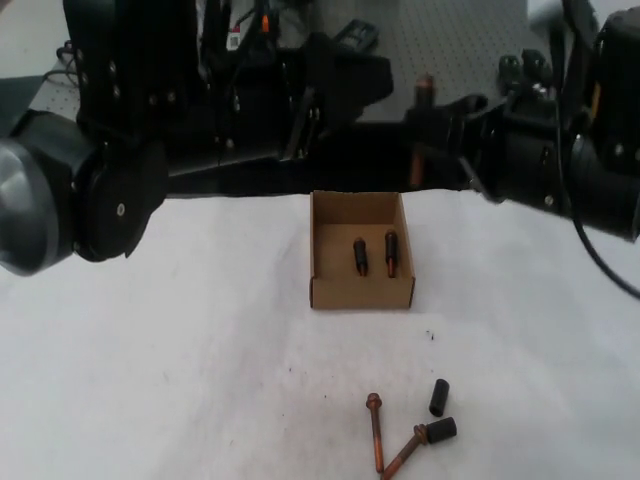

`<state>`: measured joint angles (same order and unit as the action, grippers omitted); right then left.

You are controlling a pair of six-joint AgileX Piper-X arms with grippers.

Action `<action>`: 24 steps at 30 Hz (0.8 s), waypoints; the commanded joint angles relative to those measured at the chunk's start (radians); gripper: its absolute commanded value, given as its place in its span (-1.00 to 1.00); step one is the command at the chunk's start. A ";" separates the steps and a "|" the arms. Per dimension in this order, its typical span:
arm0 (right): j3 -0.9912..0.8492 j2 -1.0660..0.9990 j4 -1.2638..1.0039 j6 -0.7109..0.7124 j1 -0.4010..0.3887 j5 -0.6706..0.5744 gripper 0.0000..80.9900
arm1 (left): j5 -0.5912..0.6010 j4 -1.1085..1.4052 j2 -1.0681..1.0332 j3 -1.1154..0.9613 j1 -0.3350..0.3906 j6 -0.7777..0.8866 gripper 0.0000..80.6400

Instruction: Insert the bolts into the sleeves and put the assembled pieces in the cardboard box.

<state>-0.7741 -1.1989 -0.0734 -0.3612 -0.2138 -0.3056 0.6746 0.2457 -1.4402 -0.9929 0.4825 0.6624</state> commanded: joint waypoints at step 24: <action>-0.662 -0.848 0.479 0.145 0.040 0.169 -0.88 | -0.200 -0.333 0.009 -0.005 -0.044 -0.154 0.06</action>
<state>-1.3997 -2.0210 0.3386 -0.2408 -0.1628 -0.1426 0.4832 -0.0857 -1.4402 -0.9929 0.4406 0.5168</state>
